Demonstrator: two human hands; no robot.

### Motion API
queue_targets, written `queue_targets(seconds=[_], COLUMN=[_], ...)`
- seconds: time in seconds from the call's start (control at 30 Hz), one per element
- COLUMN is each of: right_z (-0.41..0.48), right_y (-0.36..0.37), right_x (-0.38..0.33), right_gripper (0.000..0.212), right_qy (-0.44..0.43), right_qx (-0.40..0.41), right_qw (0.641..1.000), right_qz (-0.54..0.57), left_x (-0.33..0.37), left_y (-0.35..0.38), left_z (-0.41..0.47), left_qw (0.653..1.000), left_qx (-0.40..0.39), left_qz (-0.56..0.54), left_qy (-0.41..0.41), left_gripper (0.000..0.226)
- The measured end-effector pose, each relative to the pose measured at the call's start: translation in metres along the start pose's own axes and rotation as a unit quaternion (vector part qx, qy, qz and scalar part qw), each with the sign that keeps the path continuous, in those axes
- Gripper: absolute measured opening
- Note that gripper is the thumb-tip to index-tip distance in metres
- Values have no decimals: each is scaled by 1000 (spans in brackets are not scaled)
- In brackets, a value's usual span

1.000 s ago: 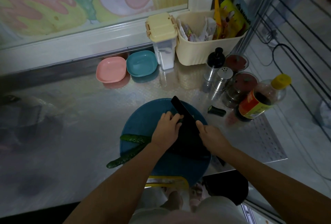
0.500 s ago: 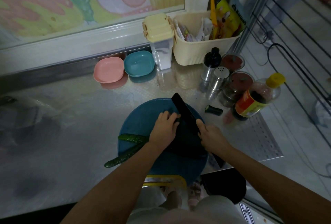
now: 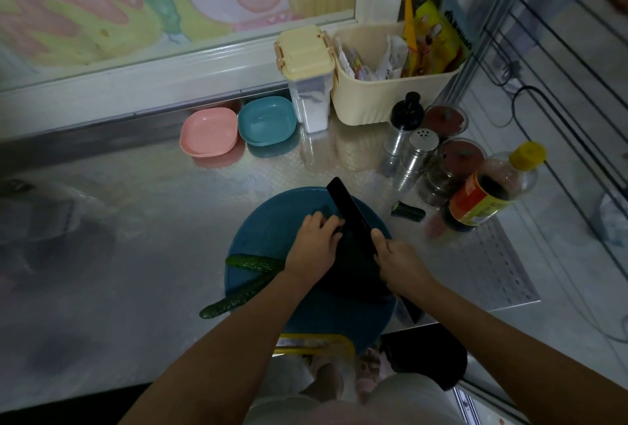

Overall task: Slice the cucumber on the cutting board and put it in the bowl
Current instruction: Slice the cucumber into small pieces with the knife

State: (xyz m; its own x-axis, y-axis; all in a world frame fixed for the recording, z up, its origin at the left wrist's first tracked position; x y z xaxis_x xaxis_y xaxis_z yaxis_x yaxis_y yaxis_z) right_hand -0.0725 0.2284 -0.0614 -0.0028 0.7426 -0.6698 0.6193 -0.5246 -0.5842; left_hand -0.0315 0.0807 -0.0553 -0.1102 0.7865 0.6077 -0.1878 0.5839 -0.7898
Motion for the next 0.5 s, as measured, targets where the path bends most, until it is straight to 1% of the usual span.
queue_targets(seconds=[0.13, 0.23, 0.4, 0.5], right_z=[5, 7, 1, -3], right_y=[6, 6, 2, 1], right_x=[-12, -16, -8, -4], right_gripper=[59, 59, 60, 60], right_qy=[-11, -11, 5, 27], right_qx=[-12, -10, -12, -8], right_qw=[999, 998, 999, 1000], right_qz=[-51, -64, -48, -7], left_x=[-2, -3, -4, -4], left_y=[1, 1, 1, 1], left_z=[0, -1, 0, 1], left_qw=[1000, 1000, 1000, 1000], left_qx=[0, -1, -7, -5], left_qz=[-1, -10, -17, -15], left_qy=[-2, -8, -11, -9], left_gripper=[20, 21, 21, 20])
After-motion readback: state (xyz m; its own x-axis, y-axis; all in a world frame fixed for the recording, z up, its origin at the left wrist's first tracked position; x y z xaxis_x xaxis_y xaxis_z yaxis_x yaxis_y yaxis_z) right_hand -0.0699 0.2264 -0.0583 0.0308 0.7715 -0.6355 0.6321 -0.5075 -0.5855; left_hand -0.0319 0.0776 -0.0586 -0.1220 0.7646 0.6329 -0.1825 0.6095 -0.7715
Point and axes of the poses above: each hand's wrist, its own z-axis towards the middle knuckle, its own y-axis out of the palm, x = y × z, the point moved 6 cm from there along z, towards the middle knuckle, and after that the axes turned 9 degrees about -z, right-handed, at the moved point
